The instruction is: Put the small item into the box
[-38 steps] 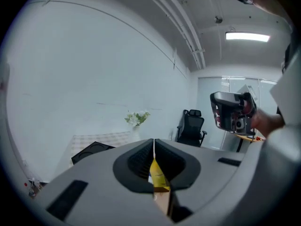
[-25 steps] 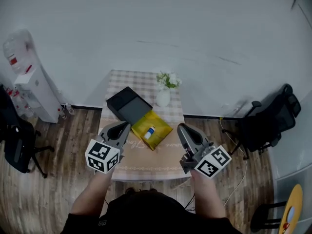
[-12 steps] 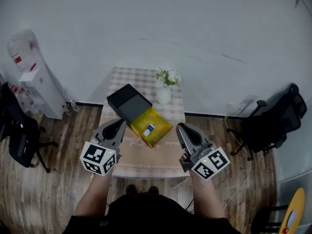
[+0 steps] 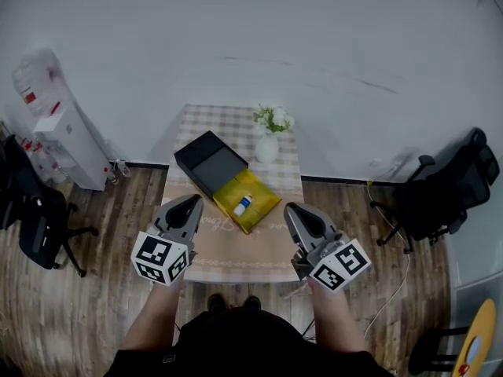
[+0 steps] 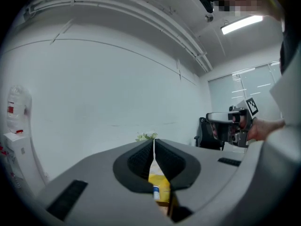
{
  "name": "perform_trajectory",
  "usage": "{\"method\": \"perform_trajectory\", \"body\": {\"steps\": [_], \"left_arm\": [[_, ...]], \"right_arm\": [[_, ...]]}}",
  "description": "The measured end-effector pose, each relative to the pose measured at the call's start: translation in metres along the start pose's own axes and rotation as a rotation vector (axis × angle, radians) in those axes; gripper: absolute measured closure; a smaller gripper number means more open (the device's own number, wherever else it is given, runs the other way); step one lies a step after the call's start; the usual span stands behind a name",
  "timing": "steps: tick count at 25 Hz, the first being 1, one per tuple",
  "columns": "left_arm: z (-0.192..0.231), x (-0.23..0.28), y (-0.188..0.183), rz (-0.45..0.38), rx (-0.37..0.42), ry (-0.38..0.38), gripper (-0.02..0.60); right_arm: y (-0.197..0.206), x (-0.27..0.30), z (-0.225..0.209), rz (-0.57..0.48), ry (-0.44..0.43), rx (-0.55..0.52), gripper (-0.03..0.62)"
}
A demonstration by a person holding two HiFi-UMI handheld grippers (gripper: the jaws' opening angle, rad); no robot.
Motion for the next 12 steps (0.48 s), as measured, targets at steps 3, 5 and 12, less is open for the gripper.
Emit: {"method": "perform_trajectory", "body": {"steps": [3, 5, 12], "left_arm": [[-0.001, 0.004, -0.002, 0.029, 0.045, -0.004, 0.561], [-0.002, 0.01, -0.003, 0.066, 0.093, 0.004, 0.566], [-0.009, 0.016, -0.022, 0.065, 0.113, 0.126, 0.568]], "right_arm": [[-0.002, 0.002, -0.001, 0.004, 0.001, -0.006, 0.559], [-0.004, 0.004, -0.003, 0.009, -0.003, -0.009, 0.559], [-0.014, 0.012, -0.002, 0.013, -0.025, -0.028, 0.559]]}}
Point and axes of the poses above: the fingertips, and each gripper's own axes: x forward along the fingers, z to its left, y out of its underside, the point moved 10 cm from there along -x, backward along the fingers, and after that the axes turned 14 degrees about z, right-handed, at the moved point
